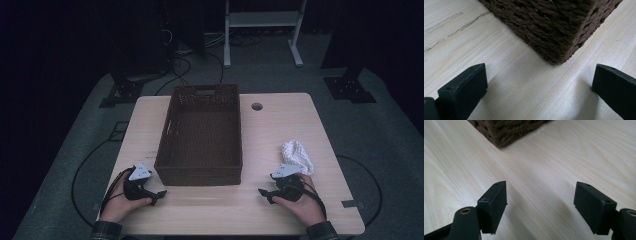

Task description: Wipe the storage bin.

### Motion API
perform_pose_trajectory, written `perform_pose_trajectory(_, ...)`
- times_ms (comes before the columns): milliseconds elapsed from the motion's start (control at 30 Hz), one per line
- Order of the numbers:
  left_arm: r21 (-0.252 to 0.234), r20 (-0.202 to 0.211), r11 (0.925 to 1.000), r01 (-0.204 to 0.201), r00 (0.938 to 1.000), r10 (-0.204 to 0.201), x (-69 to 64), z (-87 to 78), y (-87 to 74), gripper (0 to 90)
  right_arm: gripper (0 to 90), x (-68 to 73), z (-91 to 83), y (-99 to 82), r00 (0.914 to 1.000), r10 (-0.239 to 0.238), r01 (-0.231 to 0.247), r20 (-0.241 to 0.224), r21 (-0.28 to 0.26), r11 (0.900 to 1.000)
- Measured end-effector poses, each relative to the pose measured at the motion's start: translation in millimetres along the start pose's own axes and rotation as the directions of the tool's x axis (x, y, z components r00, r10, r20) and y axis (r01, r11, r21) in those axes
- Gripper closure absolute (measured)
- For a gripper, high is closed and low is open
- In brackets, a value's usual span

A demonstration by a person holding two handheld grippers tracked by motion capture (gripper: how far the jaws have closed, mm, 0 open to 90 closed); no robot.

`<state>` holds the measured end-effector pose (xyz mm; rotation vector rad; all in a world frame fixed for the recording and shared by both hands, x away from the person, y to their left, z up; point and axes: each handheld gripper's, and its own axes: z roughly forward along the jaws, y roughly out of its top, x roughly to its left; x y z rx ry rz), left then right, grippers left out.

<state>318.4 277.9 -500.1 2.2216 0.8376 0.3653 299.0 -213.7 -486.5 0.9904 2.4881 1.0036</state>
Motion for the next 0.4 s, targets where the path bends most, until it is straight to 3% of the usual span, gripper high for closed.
perform_pose_trajectory(400, 0.0, 0.001, 1.0, -0.001, 1.0, 0.001, 0.1, 0.0, 0.0, 0.0, 25.4, 0.5, 6.3, -1.8, 0.9999, -0.013, 0.013, 0.001, 0.036, 0.9993)
